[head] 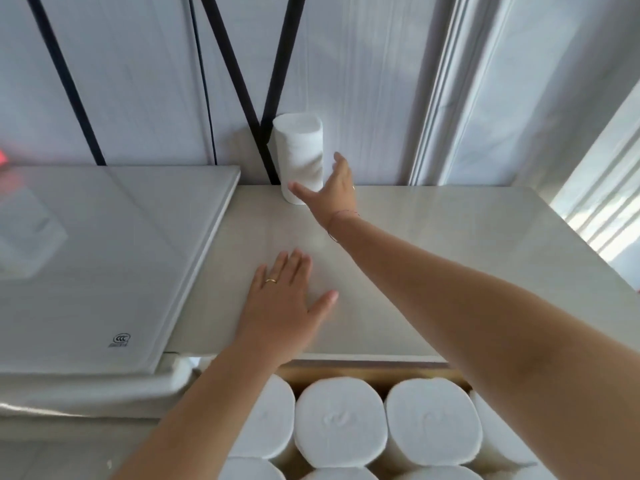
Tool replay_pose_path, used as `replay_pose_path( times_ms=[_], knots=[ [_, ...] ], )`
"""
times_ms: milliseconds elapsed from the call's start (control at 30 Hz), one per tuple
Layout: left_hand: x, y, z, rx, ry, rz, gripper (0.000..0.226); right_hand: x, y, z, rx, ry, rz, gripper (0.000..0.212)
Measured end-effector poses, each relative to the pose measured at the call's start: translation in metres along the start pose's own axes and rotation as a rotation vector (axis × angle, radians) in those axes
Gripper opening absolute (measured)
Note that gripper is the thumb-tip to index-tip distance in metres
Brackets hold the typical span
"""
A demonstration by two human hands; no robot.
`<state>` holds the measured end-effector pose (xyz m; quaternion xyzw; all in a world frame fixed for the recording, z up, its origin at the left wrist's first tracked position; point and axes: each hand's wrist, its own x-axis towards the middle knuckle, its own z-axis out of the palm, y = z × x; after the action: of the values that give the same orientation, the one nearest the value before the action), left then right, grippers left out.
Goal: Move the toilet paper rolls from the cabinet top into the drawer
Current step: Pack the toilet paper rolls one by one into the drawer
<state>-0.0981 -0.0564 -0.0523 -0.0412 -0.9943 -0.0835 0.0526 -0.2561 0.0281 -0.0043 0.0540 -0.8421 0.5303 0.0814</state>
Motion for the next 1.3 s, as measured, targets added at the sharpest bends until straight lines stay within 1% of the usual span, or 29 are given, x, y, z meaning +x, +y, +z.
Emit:
replay_pose_path(
  times_ms=[100, 200, 267, 367, 433, 567, 667, 767, 833, 900, 933, 1000, 1067, 1100, 1167, 1233, 1267, 1300],
  knots=[
    [0.001, 0.0, 0.002, -0.014, 0.022, -0.003, 0.079, 0.024, -0.012, 0.023, 0.006, 0.067, -0.007, 0.099],
    [0.0, -0.001, 0.004, -0.04, 0.048, 0.004, 0.077, 0.044, -0.024, 0.037, 0.014, 0.174, 0.021, 0.096],
    [-0.001, -0.002, 0.005, -0.054, 0.059, 0.009, 0.077, 0.053, -0.03, 0.041, 0.045, 0.215, 0.047, 0.094],
    [-0.001, -0.004, 0.005, -0.059, 0.071, 0.016, 0.076, 0.056, -0.03, 0.041, 0.106, 0.247, 0.054, 0.08],
    [-0.001, -0.005, 0.006, -0.055, 0.073, 0.016, 0.077, 0.053, -0.026, 0.036, 0.112, 0.224, 0.038, 0.073],
    [-0.001, -0.005, 0.008, -0.037, 0.058, 0.013, 0.079, 0.031, -0.023, 0.014, 0.16, 0.126, 0.023, 0.071],
    [0.001, -0.007, 0.006, -0.061, 0.044, -0.013, 0.079, -0.003, -0.017, -0.011, 0.234, 0.025, 0.002, 0.067],
    [0.0, -0.006, 0.001, -0.135, 0.115, -0.026, 0.074, -0.045, -0.008, -0.047, 0.267, -0.082, -0.016, 0.069],
    [-0.003, -0.003, -0.006, -0.226, 0.165, -0.049, 0.069, -0.073, -0.002, -0.076, 0.29, -0.162, -0.014, 0.075],
    [-0.007, 0.004, -0.014, -0.366, 0.154, -0.077, 0.07, -0.102, 0.005, -0.109, 0.334, -0.264, -0.008, 0.08],
    [-0.011, 0.009, -0.017, -0.478, 0.133, -0.082, 0.074, -0.116, 0.008, -0.126, 0.342, -0.313, -0.006, 0.081],
    [-0.025, 0.034, -0.027, -0.803, 0.076, -0.071, 0.077, -0.146, 0.012, -0.163, 0.34, -0.383, 0.0, 0.08],
    [-0.043, 0.074, -0.04, -1.135, -0.011, -0.01, 0.077, -0.175, 0.016, -0.198, 0.349, -0.428, 0.013, 0.076],
    [-0.053, 0.097, -0.044, -1.247, -0.066, 0.036, 0.079, -0.191, 0.019, -0.214, 0.36, -0.447, 0.018, 0.074],
    [-0.072, 0.142, -0.052, -1.345, -0.18, 0.107, 0.076, -0.222, 0.023, -0.245, 0.388, -0.481, 0.03, 0.071],
    [-0.096, 0.185, -0.058, -1.385, -0.249, 0.085, 0.055, -0.253, 0.028, -0.272, 0.411, -0.474, 0.042, 0.07],
    [-0.107, 0.203, -0.058, -1.407, -0.279, 0.067, 0.044, -0.269, 0.031, -0.284, 0.421, -0.441, 0.057, 0.071],
    [-0.118, 0.219, -0.055, -1.427, -0.31, 0.049, 0.042, -0.285, 0.034, -0.294, 0.428, -0.396, 0.072, 0.073]
  ],
)
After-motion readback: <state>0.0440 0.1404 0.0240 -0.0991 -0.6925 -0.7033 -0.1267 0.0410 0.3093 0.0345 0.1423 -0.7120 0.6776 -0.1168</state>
